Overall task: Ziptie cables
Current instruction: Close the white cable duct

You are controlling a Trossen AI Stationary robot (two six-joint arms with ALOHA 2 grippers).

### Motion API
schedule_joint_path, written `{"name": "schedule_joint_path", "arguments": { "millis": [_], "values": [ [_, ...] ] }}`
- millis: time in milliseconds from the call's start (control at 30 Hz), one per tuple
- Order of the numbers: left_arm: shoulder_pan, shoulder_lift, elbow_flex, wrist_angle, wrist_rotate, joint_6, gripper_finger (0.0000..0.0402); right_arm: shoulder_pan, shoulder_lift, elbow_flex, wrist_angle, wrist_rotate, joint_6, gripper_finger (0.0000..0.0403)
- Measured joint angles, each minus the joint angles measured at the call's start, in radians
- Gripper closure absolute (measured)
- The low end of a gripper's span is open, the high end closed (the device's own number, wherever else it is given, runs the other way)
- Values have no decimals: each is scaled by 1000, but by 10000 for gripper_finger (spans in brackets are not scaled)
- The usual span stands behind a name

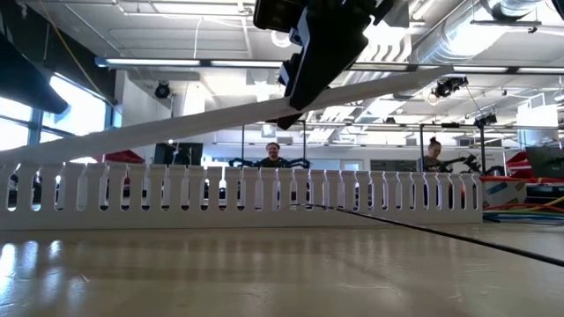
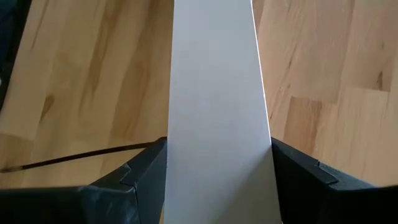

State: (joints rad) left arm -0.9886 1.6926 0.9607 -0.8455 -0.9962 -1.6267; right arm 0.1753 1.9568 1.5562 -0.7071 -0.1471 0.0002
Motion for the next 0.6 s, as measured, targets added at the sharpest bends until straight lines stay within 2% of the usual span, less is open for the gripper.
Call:
{"name": "schedule_joint_path", "arguments": {
  "millis": [167, 367, 600],
  "values": [
    [0, -11, 0, -25, 0, -6, 402, 1, -9, 0, 6, 5, -9, 191],
    [1, -12, 0, -33, 0, -19, 402, 2, -40, 0, 4, 92, -27, 191],
    [1, -12, 0, -29, 2, -21, 402, 2, -40, 0, 1, 95, -9, 191]
  ]
}}
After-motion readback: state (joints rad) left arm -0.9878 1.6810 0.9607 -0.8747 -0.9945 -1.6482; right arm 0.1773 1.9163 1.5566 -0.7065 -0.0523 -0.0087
